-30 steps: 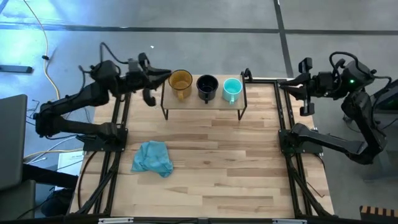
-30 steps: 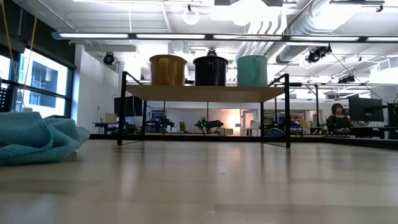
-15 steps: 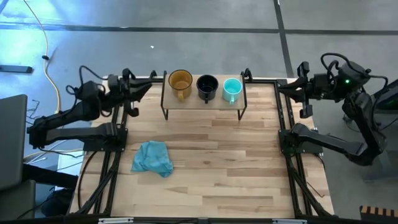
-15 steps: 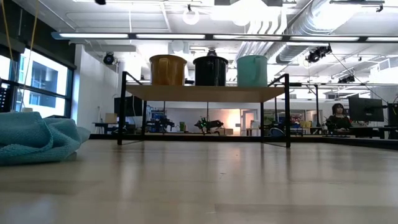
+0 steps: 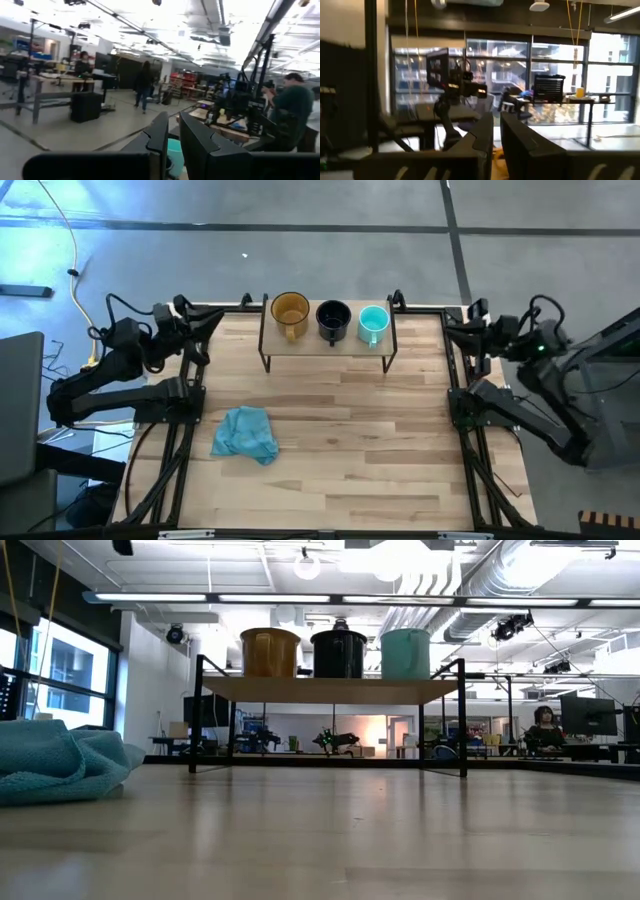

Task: Stack small to large cups/mugs on shelf
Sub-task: Return to Home Position

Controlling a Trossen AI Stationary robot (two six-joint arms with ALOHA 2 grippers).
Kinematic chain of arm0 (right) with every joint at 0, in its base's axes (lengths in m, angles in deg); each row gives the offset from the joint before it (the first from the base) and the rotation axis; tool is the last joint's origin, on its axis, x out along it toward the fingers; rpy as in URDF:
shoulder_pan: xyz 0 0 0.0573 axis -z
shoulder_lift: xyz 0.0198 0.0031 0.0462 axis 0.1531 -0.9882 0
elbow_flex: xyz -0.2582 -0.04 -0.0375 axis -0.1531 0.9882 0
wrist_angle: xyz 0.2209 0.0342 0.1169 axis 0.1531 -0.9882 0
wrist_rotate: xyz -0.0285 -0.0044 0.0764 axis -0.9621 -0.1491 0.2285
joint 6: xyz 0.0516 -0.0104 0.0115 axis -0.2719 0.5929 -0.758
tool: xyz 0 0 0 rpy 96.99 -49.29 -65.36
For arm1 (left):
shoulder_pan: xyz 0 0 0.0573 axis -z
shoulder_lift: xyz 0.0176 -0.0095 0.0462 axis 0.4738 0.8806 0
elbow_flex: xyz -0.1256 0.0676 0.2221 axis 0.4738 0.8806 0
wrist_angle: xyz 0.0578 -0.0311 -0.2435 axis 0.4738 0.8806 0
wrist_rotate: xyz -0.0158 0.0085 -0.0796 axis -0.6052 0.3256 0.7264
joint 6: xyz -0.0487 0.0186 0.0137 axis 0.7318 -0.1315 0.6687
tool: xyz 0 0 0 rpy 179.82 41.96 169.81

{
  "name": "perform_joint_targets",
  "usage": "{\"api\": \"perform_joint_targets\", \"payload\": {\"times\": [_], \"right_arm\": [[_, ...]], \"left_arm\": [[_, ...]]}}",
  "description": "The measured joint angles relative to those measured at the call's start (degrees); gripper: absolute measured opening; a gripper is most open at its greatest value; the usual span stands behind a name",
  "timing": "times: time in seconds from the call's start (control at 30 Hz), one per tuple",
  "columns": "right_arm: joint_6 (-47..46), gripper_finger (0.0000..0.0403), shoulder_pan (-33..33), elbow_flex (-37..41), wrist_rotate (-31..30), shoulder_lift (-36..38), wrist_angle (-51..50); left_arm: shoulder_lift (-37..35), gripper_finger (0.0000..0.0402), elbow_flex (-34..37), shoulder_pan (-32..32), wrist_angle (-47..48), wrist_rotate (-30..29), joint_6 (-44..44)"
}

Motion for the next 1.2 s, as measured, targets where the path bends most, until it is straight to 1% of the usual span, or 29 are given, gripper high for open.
{"api": "perform_joint_targets", "payload": {"times": [0.07, 0.2, 0.37, 0.53, 0.6, 0.7, 0.8, 0.93, 1.03, 1.13, 1.2], "right_arm": [[-3.75, 0.0024, 0.0, 4.06, 0.0, 0.77, 5.18], [-9.96, 0.0024, -0.24, 10.0, -0.27, 0.07, 14.77], [-11.8, 0.0024, -1.81, 13.6, -1.65, -1.33, 22.84], [-11.39, 0.0024, -3.1, 14.13, -2.54, -2.04, 22.29], [-10.92, 0.0024, -3.55, 14.13, -2.37, -2.37, 21.63], [-9.16, 0.0024, -4.14, 14.13, -2.37, -2.7, 17.39], [-7.02, 0.0024, -4.86, 14.18, -3.28, -3.45, 13.81], [-3.79, 0.0024, -5.68, 14.56, -6.16, -4.96, 14.16], [-6.05, 0.0024, -6.12, 19.29, -7.08, -6.6, 23.12], [-12.61, 0.0024, -6.87, 26.62, -7.59, -8.7, 38.04], [-15.45, 0.0024, -8.17, 30.56, -9.89, -10.03, 46.64]], "left_arm": [[-0.35, 0.0037, 0.0, 0.0, 0.94, -0.52, 0.55], [0.17, 0.0037, 0.01, 0.0, 3.66, -0.53, 1.07], [-0.02, 0.0037, 4.03, 0.0, 1.91, -0.69, 3.06], [-3.32, 0.0037, 11.68, 0.0, -5.46, -0.87, 6.44], [-5.08, 0.0037, 14.1, 0.0, -6.97, -1.37, 7.58], [-7.36, 0.0037, 16.54, 0.0, -6.78, -2.22, 9.27], [-9.11, 0.0037, 17.48, 0.0, -6.19, -2.82, 10.06], [-10.23, 0.0037, 17.62, 0.0, -3.99, -4.16, 10.09], [-10.56, 0.0037, 17.62, 0.01, -3.0, -4.88, 10.09], [-10.5, 0.0037, 17.62, 0.0, -1.75, -5.2, 10.42], [-10.54, 0.0037, 17.62, 0.02, -0.96, -5.42, 10.97]]}}
